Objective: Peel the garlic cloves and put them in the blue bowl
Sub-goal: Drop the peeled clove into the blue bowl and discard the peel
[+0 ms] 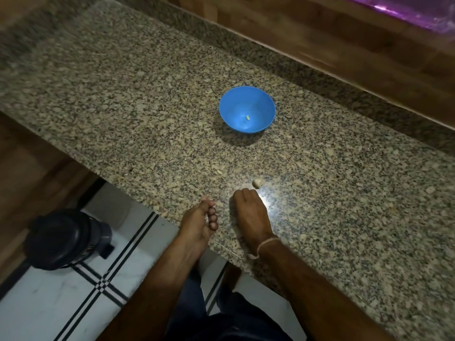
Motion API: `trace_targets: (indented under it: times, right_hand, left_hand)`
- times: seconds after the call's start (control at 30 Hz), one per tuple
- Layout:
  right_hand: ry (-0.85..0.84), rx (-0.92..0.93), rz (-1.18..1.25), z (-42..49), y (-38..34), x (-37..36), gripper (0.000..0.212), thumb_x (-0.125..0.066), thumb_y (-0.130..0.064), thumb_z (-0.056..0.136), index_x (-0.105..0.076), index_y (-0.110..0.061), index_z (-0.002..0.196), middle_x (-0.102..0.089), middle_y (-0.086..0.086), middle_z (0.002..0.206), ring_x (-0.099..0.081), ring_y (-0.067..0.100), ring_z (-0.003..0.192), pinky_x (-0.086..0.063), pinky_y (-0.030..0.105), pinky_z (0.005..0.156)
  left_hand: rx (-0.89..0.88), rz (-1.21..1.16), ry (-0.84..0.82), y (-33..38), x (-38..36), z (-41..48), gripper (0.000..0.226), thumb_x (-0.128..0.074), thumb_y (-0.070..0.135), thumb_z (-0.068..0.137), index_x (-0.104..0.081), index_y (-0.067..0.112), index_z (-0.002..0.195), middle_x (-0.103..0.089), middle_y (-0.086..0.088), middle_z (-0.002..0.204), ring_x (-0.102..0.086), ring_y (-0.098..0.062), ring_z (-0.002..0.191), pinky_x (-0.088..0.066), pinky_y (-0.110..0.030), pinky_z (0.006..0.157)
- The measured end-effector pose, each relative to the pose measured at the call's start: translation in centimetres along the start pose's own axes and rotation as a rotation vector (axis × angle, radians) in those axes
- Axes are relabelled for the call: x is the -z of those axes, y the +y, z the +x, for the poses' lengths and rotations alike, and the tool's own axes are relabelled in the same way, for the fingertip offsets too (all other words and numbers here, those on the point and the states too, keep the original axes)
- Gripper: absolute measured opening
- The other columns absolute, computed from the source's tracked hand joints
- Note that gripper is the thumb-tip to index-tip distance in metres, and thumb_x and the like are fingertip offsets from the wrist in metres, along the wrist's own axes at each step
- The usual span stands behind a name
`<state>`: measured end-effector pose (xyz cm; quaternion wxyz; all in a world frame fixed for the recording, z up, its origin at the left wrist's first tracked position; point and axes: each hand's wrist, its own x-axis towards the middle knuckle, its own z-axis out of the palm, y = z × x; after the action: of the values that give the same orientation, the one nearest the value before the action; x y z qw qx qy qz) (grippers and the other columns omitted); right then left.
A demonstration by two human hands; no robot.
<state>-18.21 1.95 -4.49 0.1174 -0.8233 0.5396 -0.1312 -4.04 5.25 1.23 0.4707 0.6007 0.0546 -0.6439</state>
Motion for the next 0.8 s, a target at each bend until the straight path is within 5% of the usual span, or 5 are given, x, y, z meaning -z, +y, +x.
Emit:
trace_targets:
  times: [0.23,0.33,0.47,0.63,0.8]
  right_hand:
    - [-0.225,-0.792,1.235,0.5,-6.1,2.0,0.026,-0.053,-0.004,0.105,-0.062,-0.014,0.083,-0.064,0.01,0.075,-0.056,0.019,0.064,-0.046,0.027,0.06]
    - [-0.37,-0.872,1.582,1.6,-10.4,1.4,0.033,-0.047,0.0,0.108,-0.059,-0.006,0.077,-0.06,0.019,0.068,-0.054,0.024,0.061,-0.046,0.036,0.062]
    - [-0.503,-0.728,1.517,3.0,-16.2,-1.4,0.039,-0.056,-0.002,0.102,-0.066,-0.014,0.066,-0.058,0.006,0.063,-0.05,0.022,0.068,-0.043,0.043,0.077]
    - [-0.671,-0.646,1.511,4.0,-27.1,-5.4,0.034,-0.048,0.007,0.106,-0.06,-0.01,0.08,-0.056,-0.001,0.062,-0.047,0.012,0.061,-0.044,0.019,0.057]
    - [-0.774,-0.642,1.516,3.7,-39.0,-10.5,0.036,-0.042,0.011,0.106,-0.056,-0.008,0.079,-0.057,0.005,0.066,-0.053,0.008,0.053,-0.048,0.017,0.055]
  left_hand:
    - [0.007,-0.062,0.024,0.7,3.0,-0.5,0.028,-0.047,0.015,0.11,-0.057,0.011,0.085,-0.049,0.001,0.063,-0.041,-0.01,0.053,-0.032,-0.018,0.041]
    - [-0.013,-0.124,0.05,2.2,5.8,-1.1,0.029,-0.046,0.015,0.11,-0.056,0.012,0.084,-0.046,0.0,0.065,-0.042,-0.008,0.049,-0.032,-0.017,0.039]
    - [-0.075,-0.242,0.102,5.0,11.8,-2.2,0.029,-0.046,0.017,0.111,-0.06,0.012,0.086,-0.049,0.001,0.063,-0.043,-0.006,0.046,-0.032,-0.016,0.039]
    - [-0.128,-0.441,0.206,8.6,23.7,-3.9,0.028,-0.047,0.017,0.11,-0.06,0.012,0.086,-0.049,0.0,0.064,-0.041,-0.01,0.054,-0.032,-0.017,0.041]
    - [-0.147,-0.523,0.31,11.5,37.0,-5.2,0.029,-0.048,0.013,0.108,-0.058,0.012,0.081,-0.05,0.001,0.059,-0.042,-0.01,0.052,-0.033,-0.016,0.039]
